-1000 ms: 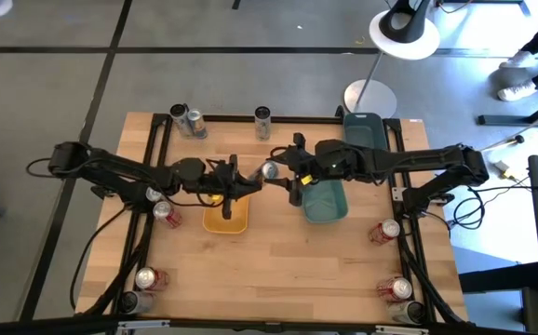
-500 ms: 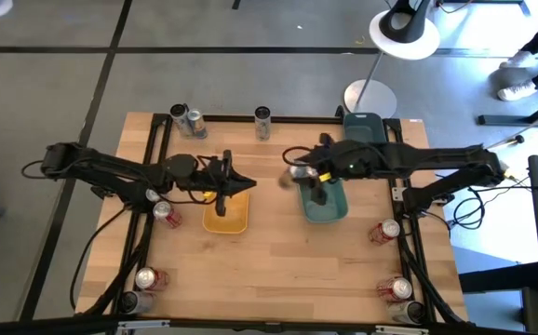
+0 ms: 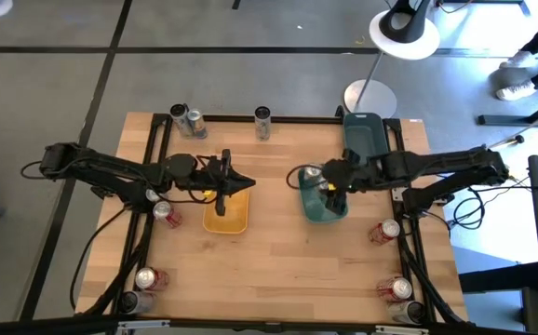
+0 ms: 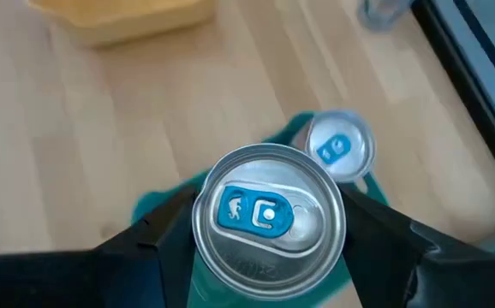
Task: Sort soda cans
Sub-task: Put the bottom right blue soda can into the green bin, then put the top blue soda can into the green bin
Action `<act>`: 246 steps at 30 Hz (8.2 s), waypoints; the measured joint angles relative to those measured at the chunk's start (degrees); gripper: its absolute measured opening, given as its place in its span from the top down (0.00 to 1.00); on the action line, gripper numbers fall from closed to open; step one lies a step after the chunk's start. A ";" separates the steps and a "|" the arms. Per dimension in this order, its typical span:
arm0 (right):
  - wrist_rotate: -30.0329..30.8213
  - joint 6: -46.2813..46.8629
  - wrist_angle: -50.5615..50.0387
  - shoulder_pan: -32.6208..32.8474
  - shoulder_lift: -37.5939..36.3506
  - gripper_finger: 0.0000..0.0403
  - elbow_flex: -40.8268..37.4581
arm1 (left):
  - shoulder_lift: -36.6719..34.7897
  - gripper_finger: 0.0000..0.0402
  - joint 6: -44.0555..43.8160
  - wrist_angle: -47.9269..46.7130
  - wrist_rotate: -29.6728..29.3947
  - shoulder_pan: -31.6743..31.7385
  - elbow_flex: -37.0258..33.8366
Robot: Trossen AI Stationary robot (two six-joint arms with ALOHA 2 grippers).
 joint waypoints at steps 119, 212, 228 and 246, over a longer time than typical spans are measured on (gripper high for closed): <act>20.56 -0.66 21.34 -3.01 -15.15 0.25 -17.53 | -2.47 0.29 -3.72 -55.76 -4.55 32.30 25.81; 15.93 -0.04 20.97 -2.97 -10.75 0.25 -17.57 | 34.23 0.39 24.85 -99.63 -10.90 56.88 48.58; 14.53 -0.64 20.79 -3.03 -15.43 0.25 -17.48 | 27.63 0.42 20.89 -106.06 -9.57 43.34 64.11; 10.34 -6.67 30.79 -3.01 -19.64 0.74 -17.49 | 26.25 0.41 16.76 -91.13 -2.79 17.51 68.13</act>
